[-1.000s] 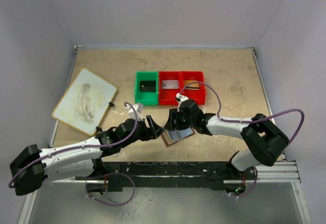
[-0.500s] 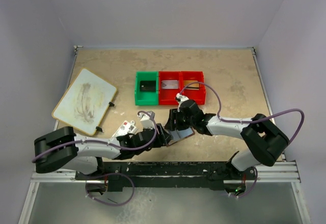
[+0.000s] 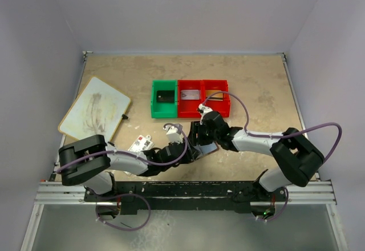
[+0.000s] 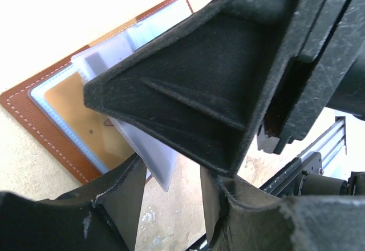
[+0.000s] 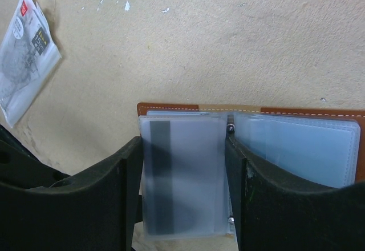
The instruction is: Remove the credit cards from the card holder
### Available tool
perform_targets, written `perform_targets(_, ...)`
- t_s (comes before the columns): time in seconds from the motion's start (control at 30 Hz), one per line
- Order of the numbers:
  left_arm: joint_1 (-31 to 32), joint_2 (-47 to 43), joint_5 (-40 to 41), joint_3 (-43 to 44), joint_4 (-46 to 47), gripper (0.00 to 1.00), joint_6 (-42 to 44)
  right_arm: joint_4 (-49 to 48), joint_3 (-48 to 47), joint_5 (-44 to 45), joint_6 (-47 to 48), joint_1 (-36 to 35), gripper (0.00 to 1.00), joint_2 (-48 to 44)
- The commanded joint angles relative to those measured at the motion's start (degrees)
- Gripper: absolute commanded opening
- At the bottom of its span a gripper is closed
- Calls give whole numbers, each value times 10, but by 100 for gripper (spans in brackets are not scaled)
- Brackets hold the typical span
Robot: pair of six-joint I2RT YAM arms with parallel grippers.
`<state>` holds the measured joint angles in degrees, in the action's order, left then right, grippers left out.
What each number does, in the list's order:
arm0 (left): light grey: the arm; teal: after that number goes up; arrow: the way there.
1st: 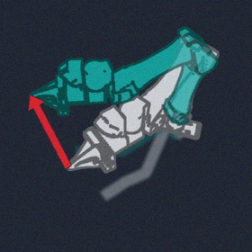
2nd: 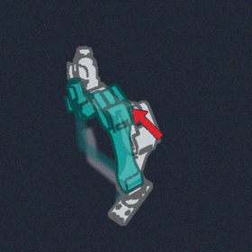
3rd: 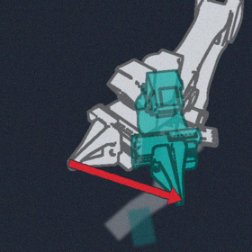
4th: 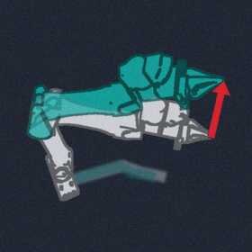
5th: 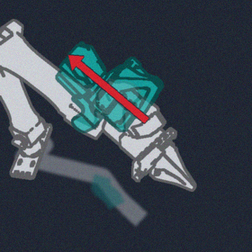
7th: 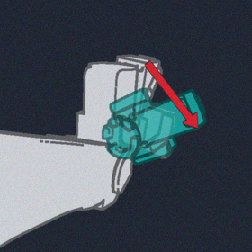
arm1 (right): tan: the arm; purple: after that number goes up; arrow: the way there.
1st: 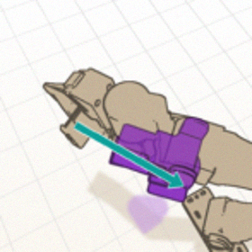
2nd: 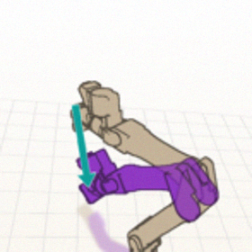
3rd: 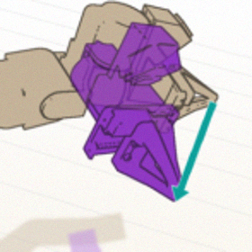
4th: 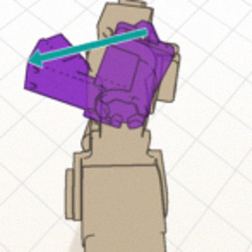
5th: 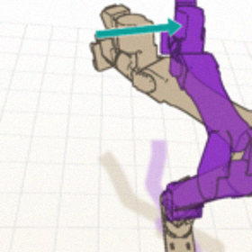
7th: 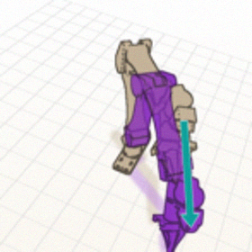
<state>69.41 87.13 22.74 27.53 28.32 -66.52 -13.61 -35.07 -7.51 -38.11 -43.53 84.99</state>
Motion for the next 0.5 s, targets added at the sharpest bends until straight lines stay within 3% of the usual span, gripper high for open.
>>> perform_targets(0.0,2,7,-1,38,48,41,20,-11,5,-13,-9,-1,59,-24)
perform_targets(0.2,-1,38,-30,87,29,44,60,12,-9,-5,-18,1,75,-74)
perform_targets(0.33,-1,62,-55,126,13,46,90,70,-25,42,-19,7,85,-112)
perform_targets(0.47,-1,96,-60,160,2,46,99,156,-44,128,-21,15,90,-136)
